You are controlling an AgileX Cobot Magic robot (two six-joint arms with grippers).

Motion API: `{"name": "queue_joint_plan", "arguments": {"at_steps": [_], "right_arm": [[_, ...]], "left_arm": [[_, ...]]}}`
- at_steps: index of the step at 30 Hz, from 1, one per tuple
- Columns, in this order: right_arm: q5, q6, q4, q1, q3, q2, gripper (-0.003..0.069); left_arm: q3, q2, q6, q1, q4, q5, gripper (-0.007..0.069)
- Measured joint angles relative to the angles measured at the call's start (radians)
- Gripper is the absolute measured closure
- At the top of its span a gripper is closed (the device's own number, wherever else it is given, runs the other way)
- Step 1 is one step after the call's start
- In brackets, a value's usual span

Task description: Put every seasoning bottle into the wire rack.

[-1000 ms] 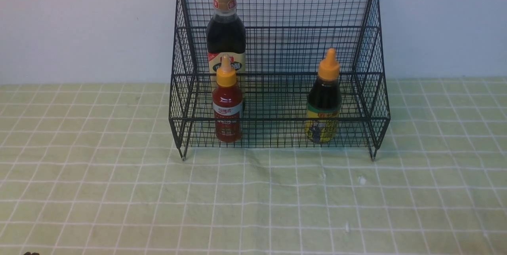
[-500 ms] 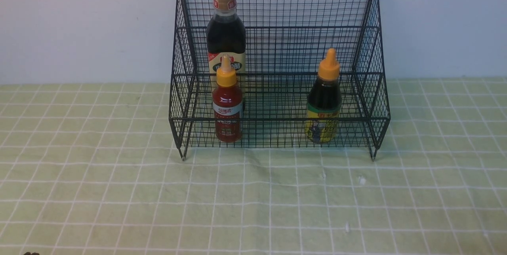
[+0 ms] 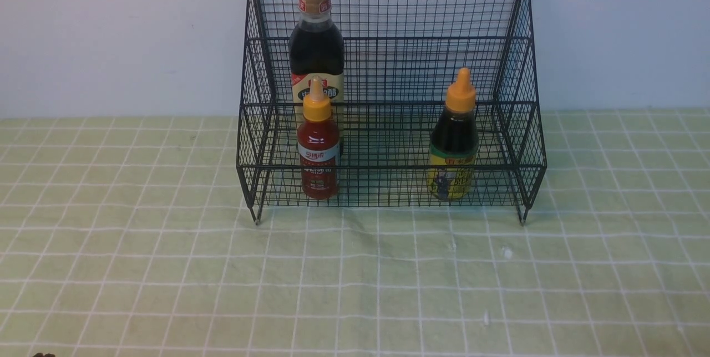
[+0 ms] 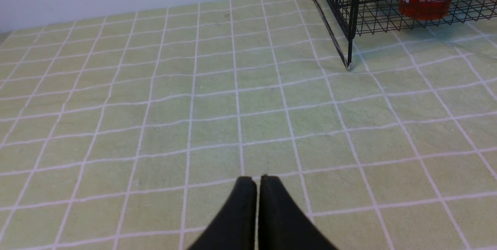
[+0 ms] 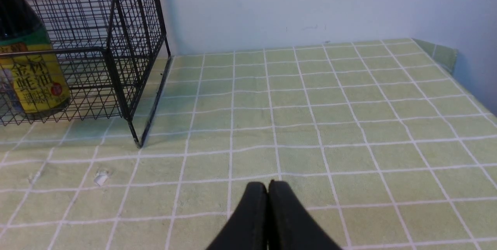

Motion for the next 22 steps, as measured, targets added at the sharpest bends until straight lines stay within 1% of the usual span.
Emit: {"name": "queue_joint_plan", "arguments": {"at_steps": [22], "right_arm": [[0.000,0.023,0.000,0.000,0.000,0.000,0.0673]], "left_arm": [[0.000,0.000,0.000,0.000,0.000,0.000,0.0631]]}}
